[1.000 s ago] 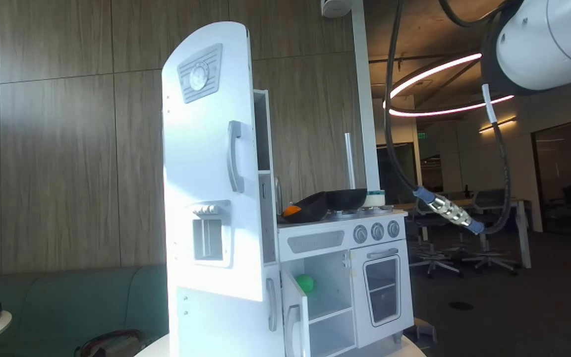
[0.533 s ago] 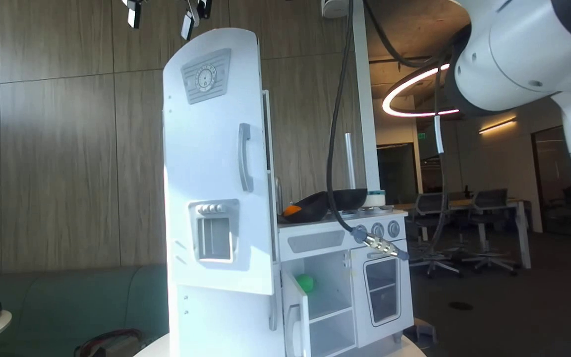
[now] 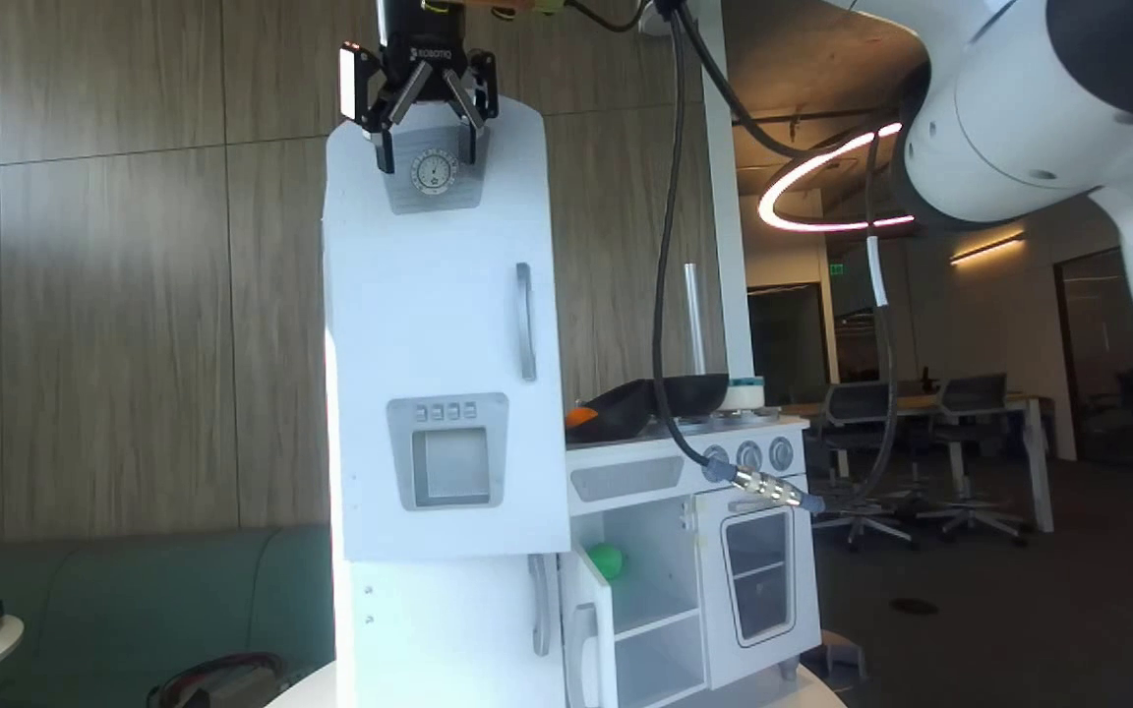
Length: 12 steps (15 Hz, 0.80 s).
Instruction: Open the top cabinet door, then pour some contents from the left bowl to the right bowl and put the bowl in the top compartment of the top cabinet, then pour the contents from the left bowl into the right bowl
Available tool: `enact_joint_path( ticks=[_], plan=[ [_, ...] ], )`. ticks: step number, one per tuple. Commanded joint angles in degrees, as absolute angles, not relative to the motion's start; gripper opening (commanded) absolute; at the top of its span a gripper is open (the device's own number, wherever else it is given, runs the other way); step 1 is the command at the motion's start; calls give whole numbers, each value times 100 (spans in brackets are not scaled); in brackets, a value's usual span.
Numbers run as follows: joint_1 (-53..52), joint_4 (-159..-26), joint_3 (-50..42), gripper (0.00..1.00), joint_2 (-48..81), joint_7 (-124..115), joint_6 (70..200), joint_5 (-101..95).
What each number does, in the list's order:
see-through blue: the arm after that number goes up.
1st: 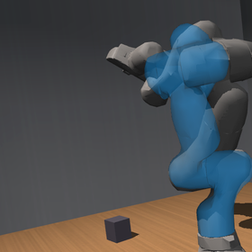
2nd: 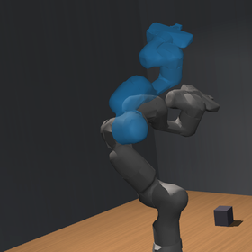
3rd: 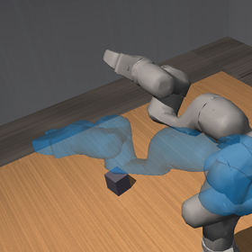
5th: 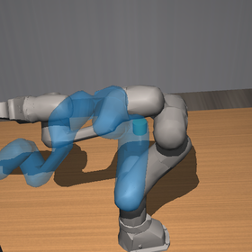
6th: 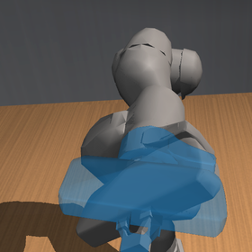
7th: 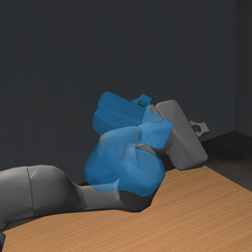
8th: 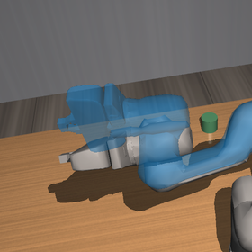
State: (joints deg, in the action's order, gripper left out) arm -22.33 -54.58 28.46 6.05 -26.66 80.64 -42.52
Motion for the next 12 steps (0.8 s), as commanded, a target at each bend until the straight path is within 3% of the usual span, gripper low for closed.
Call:
enact_joint_path(
  ticks=[1, 12],
  plan=[
    [-1988, -5904, 2631, 100, 169, -2946, 8114, -4324],
    [-1193, -7153, 1756, 100, -74, -4972, 8846, -4444]
  ],
)
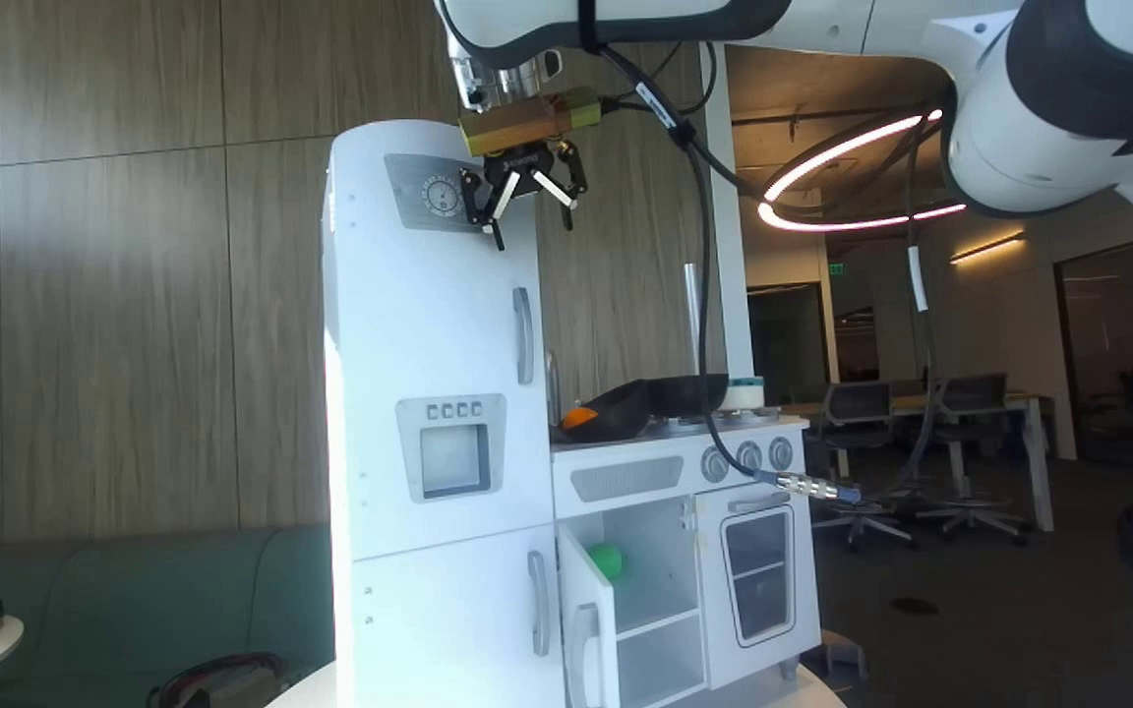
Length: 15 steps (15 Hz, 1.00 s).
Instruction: Open the top cabinet door, then pour some contents from the left bowl to the right bowl and put the bowl in the top compartment of the top cabinet, then pour the contents from the left bowl into the right bowl
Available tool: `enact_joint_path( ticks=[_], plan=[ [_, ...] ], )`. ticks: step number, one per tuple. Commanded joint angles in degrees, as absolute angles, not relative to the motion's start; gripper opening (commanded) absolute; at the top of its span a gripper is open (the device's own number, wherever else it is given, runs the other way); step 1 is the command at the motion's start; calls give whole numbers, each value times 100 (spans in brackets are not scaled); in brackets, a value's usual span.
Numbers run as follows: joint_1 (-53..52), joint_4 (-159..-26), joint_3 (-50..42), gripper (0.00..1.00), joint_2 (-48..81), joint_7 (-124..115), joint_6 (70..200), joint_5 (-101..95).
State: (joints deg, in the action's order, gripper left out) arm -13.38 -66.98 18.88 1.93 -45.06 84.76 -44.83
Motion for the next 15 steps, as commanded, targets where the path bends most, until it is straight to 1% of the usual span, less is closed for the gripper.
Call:
enact_joint_path(
  ticks=[1, 3, 5, 12, 15],
  plan=[
    [-1166, -7224, 1730, 100, -68, -5151, 8919, -4464],
    [-1139, -7397, 1705, 100, -162, -5275, 9000, -4341],
    [-1108, -7707, 1672, 100, -534, -5009, 9197, -4016],
    [-1081, -8584, 1350, 100, -1839, -5174, 8696, -3536],
    [-725, -8844, 1246, 100, -2082, -5181, 8528, -3196]
  ],
)
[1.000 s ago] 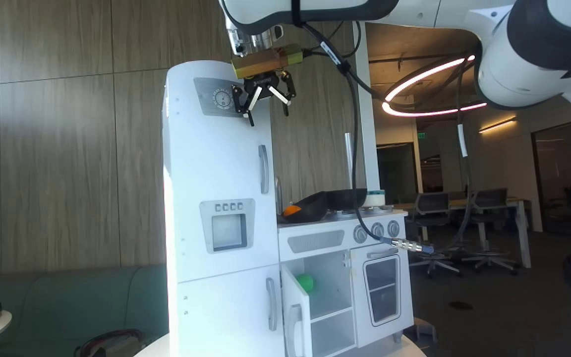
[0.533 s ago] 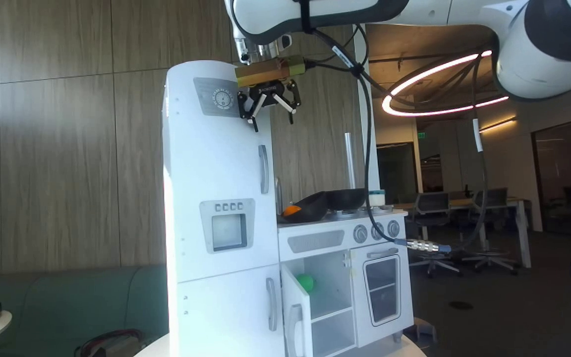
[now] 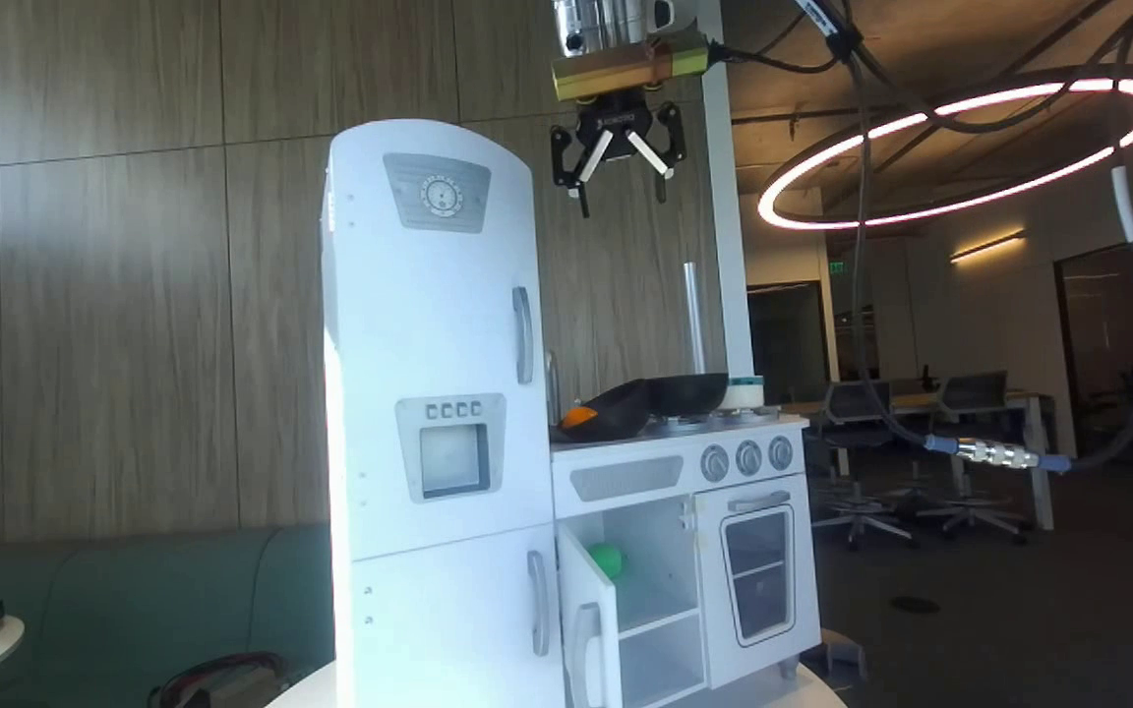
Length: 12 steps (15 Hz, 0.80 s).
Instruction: Open the top cabinet door, then pour some contents from the left bowl to the right bowl and put the bowl in the top compartment of the top cabinet, then pour the contents from the left bowl into the right bowl
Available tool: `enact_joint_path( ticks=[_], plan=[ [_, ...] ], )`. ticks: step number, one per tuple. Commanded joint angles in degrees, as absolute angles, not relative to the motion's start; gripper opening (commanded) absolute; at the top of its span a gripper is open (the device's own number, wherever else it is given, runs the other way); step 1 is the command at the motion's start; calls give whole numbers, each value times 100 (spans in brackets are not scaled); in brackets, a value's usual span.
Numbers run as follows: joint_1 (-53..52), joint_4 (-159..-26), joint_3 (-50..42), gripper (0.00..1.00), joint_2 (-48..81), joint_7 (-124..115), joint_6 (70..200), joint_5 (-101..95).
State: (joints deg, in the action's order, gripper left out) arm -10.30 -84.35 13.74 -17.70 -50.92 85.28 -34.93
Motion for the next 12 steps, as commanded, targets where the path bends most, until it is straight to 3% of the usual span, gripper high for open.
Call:
enact_joint_path(
  ticks=[1, 12],
  plan=[
    [-627, -8982, 1174, 100, -2145, -5194, 8490, -3059],
    [72, -10083, 822, 100, -1564, -5835, 9667, -2815]
  ],
)
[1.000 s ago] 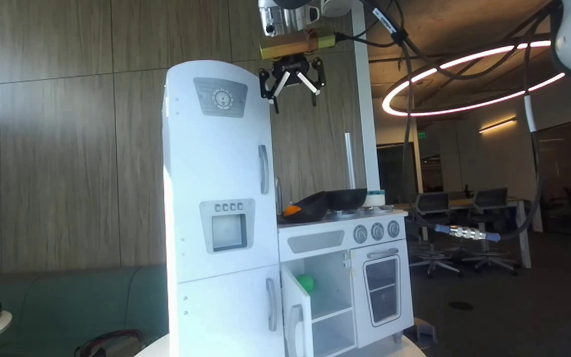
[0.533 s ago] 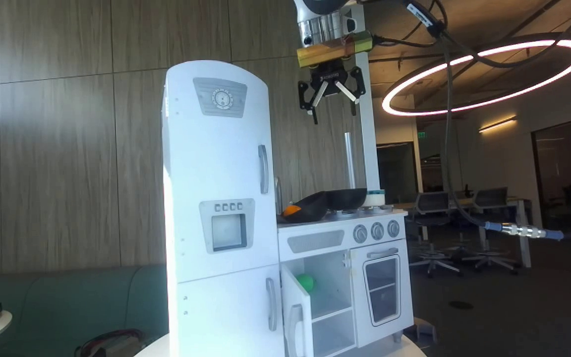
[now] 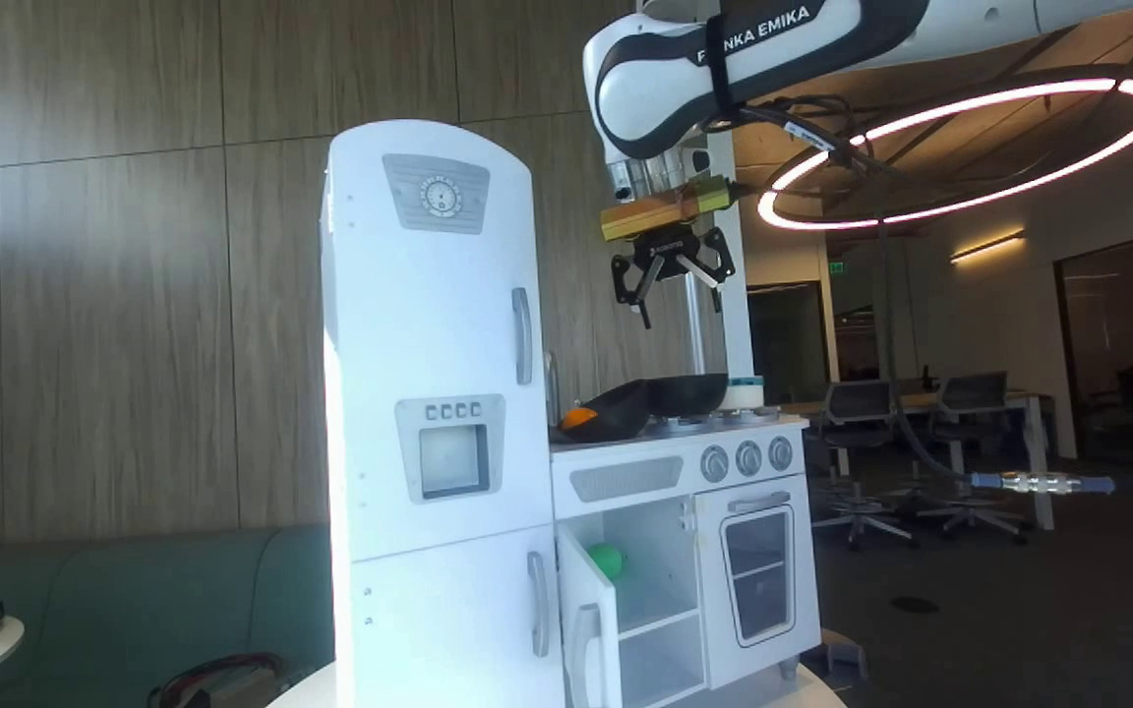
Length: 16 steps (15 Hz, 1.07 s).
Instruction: Open the top cabinet door, then pour some contents from the left bowl to the right bowl and put the bowl in the top compartment of the top cabinet, then pour the contents from the left bowl into the right bowl
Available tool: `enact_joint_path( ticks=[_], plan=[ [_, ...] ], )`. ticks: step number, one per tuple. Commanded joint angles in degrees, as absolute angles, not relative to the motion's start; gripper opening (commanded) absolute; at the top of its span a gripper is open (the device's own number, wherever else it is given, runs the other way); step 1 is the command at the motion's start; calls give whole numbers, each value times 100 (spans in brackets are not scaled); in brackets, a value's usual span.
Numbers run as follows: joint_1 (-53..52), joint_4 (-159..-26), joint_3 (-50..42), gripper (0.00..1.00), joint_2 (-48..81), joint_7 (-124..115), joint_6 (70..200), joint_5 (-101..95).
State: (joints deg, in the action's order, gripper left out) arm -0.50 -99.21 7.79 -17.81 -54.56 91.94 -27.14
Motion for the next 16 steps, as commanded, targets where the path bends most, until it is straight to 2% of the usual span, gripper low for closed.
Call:
enact_joint_path(
  ticks=[1, 7, 16],
  plan=[
    [80, -10166, 818, 100, -1492, -5982, 9862, -2870],
    [60, -9881, 762, 100, -771, -6551, 10543, -3262],
    [23, -9806, 505, 100, -409, -7182, 10811, -3229]
  ],
)
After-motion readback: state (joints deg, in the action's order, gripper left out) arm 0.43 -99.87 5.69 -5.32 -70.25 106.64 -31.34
